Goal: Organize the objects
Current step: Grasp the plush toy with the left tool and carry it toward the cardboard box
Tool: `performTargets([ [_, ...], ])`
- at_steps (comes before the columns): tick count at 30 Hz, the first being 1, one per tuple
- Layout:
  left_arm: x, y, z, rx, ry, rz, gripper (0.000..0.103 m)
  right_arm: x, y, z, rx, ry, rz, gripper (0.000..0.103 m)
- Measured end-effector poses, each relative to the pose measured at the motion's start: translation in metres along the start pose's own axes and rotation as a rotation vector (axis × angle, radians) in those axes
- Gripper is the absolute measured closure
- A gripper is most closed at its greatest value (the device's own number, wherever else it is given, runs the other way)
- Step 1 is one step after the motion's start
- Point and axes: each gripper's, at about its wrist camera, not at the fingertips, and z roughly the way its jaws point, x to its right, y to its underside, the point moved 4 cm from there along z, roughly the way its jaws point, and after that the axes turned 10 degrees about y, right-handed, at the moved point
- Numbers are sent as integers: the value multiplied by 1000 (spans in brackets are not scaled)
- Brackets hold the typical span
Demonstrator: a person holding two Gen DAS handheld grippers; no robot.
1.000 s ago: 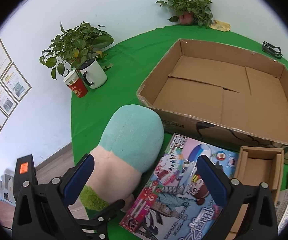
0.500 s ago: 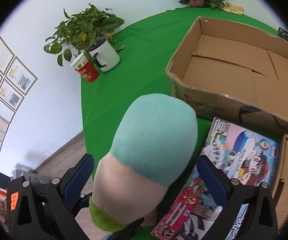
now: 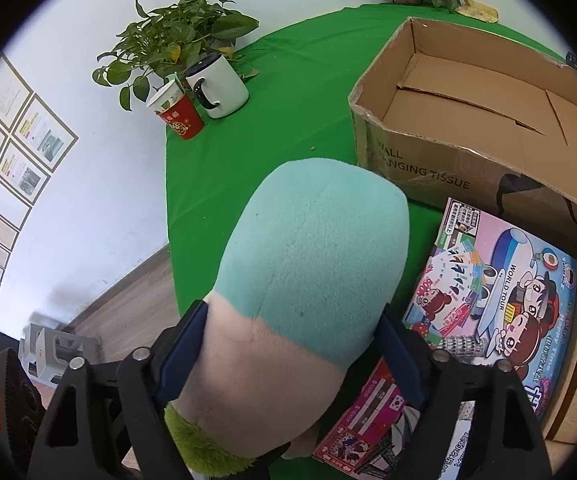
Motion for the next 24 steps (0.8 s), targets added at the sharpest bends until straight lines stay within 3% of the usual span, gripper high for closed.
performTargets([
  [4, 10, -2, -8, 22, 2, 4, 49, -2, 0, -7, 25, -4, -14, 36],
  [11, 39, -29, -35, 133, -45, 84, 49, 1, -11, -53, 162, -16, -30, 37],
  [17, 79, -79, -54, 243, -36, 165, 49, 19, -41, -113, 315, 21, -51, 37],
  [24, 104, -162, -57, 314, -30, 213, 49, 45, -91, -164, 409, 78, -65, 37],
])
